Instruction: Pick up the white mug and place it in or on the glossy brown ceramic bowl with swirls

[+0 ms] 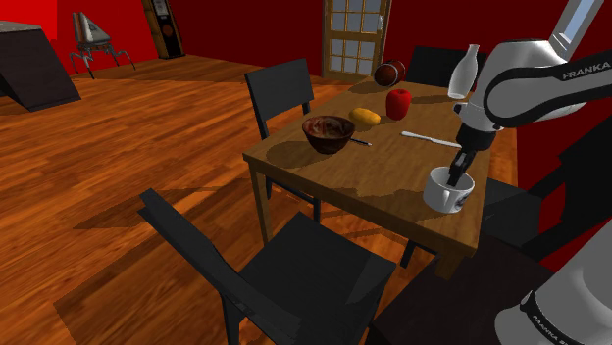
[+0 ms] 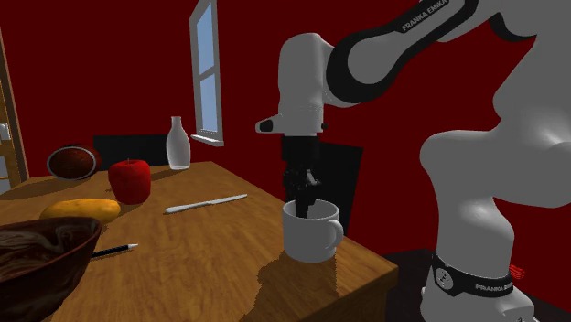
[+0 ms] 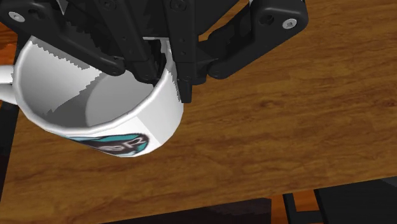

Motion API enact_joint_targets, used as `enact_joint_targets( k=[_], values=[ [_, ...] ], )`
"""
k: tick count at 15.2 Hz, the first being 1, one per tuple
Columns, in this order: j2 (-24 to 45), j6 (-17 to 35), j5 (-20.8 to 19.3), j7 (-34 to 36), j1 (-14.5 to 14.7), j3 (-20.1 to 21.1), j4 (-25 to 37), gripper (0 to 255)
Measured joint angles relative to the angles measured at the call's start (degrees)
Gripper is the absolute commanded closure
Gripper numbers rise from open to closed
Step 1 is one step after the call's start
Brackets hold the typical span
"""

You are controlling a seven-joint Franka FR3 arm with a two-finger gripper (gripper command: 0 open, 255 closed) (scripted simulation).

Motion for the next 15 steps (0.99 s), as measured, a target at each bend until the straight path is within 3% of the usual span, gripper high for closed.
enact_joint_targets(
  k=[5,15],
  values=[
    [-0.25,-0.44,0.03,0.03,0.0,0.08,0.18,255],
    [-3.13,-9.3,0.91,0.38,0.19,1.84,5.45,255]
  ],
)
